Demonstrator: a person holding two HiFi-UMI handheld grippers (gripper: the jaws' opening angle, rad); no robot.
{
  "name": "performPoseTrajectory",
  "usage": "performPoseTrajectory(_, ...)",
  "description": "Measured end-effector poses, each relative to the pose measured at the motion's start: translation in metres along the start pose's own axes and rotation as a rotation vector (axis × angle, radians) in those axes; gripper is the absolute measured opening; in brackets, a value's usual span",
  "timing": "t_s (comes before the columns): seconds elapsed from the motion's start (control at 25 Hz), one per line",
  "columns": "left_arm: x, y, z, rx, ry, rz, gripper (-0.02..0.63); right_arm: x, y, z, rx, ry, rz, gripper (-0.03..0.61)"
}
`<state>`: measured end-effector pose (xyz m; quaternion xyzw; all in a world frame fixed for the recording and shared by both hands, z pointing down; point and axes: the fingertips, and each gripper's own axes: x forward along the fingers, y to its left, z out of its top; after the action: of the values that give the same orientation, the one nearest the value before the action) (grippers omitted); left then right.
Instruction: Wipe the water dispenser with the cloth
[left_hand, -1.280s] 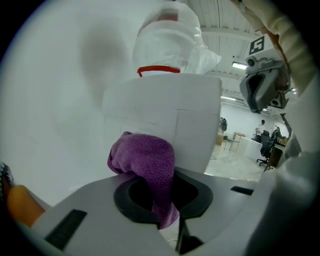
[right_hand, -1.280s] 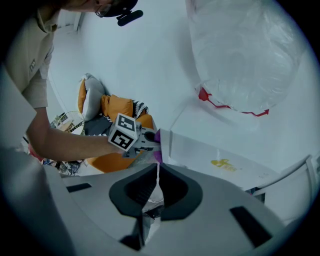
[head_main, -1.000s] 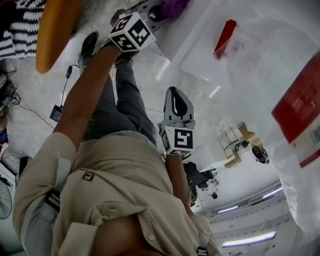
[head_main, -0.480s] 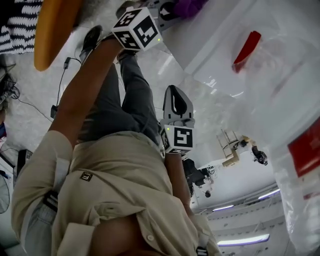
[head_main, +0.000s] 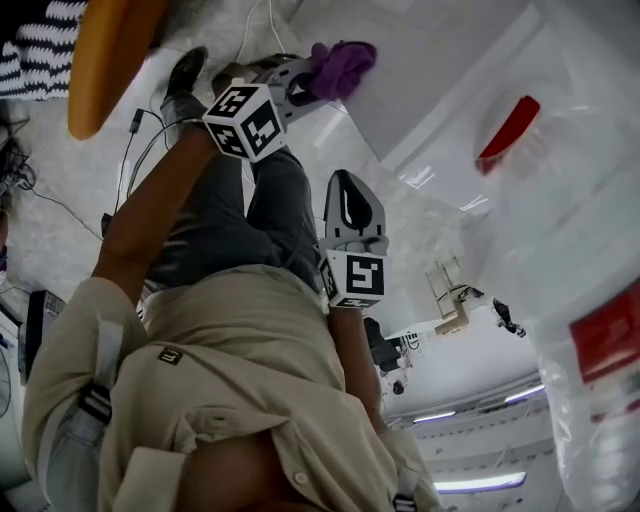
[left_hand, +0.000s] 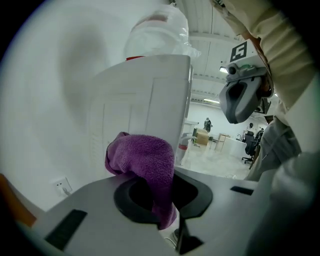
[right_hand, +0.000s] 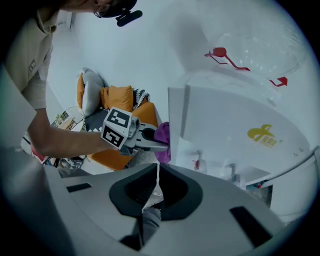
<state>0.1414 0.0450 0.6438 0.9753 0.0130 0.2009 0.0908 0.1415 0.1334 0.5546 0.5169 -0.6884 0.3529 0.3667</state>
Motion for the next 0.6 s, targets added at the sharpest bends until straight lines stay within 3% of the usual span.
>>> performPoseTrajectory(0.28, 0.005, 0.017, 0.004, 0.033, 0.005, 0.000, 0.055, 0.004, -0.002, 0.001, 0.014, 0.006, 0.002, 0.028)
performPoseTrajectory(0.6, 0.028, 0.098, 0.034, 0.091, -0.014, 0.220, 0.055, 0.001, -0.010, -0.006, 0.026, 0.013, -0.014, 0.028)
